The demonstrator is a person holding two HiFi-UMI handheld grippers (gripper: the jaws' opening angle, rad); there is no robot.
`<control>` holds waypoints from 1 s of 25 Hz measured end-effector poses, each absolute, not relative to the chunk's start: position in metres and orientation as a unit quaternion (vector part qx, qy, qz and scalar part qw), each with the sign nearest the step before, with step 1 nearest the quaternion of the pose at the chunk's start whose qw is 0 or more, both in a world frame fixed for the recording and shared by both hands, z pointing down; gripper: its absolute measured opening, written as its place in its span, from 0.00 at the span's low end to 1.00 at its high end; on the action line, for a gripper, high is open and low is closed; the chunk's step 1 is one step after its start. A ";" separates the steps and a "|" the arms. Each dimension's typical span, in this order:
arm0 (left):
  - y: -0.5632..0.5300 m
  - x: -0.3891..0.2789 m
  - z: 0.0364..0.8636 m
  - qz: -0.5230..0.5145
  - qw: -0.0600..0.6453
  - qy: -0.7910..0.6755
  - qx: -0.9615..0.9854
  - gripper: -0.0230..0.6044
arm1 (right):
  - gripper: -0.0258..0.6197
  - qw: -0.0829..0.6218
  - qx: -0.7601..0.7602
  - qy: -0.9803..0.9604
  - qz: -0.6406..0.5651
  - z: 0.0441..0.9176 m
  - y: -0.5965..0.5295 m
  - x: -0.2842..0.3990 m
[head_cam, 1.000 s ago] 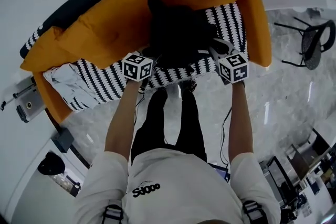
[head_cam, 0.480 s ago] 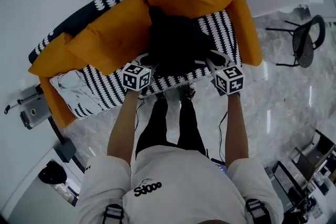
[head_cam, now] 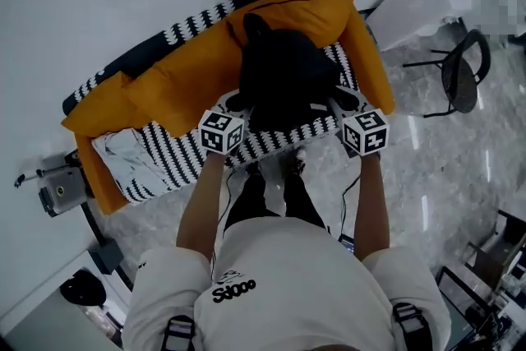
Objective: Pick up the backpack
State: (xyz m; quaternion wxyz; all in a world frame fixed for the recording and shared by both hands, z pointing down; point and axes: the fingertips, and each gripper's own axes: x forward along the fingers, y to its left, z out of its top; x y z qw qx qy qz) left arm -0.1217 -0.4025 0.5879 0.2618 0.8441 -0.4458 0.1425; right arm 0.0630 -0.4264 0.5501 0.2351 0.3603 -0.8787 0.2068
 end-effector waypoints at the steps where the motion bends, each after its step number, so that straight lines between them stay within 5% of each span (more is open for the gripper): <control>1: -0.405 -0.119 0.575 0.139 0.252 -0.449 0.846 0.16 | 0.19 0.230 0.368 -0.878 0.203 0.539 -0.428 0.066; 25: -0.446 -0.130 0.302 0.053 0.021 -0.512 0.857 0.16 | 0.18 0.137 0.416 -0.899 0.006 0.286 -0.440 0.058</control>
